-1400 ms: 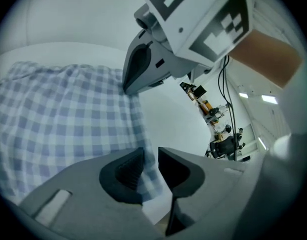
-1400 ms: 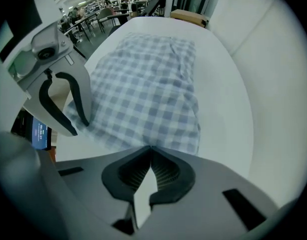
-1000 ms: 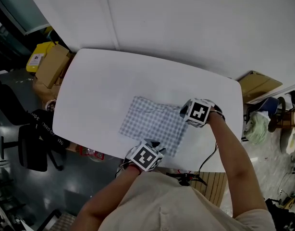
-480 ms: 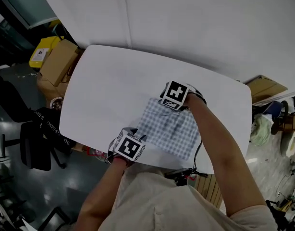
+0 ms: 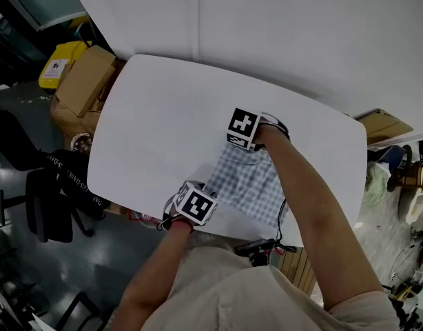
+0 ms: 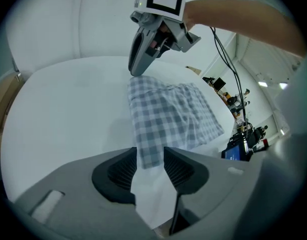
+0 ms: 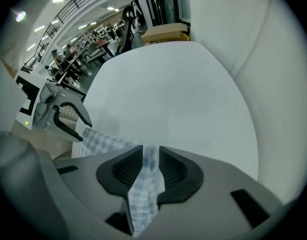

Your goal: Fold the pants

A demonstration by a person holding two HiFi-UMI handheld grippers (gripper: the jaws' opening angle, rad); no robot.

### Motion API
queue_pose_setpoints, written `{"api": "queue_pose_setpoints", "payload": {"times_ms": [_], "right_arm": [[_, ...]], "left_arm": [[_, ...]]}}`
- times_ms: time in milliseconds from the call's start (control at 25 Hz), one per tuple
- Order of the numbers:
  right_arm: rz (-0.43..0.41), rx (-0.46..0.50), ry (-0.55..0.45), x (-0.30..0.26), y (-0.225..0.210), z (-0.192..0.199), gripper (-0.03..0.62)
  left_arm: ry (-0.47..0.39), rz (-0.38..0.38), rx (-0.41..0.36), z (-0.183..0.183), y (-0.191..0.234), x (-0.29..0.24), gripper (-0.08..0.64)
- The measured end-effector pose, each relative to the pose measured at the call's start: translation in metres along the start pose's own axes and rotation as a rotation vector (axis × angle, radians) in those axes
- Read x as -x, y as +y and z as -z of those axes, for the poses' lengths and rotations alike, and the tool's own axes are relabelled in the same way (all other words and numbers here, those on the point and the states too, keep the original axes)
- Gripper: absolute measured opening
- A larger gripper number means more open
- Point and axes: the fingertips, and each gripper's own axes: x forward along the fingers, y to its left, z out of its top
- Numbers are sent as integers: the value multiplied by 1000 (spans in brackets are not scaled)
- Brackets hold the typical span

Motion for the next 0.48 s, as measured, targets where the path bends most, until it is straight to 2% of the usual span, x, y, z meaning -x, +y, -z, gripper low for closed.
{"api": "queue_pose_setpoints", "payload": {"times_ms": [200,320,480], "right_arm": [[-23,-7,82,-15,3,7,109],[-34,5,108,-19,6,8,46],[-55,14,105,-17,9,3,25]], "left_arm": [[11,39,-3,2,-1,-6,167],[11,52,11,2,-2,-8,101],[12,72,16,3,-4,-7,44]]}}
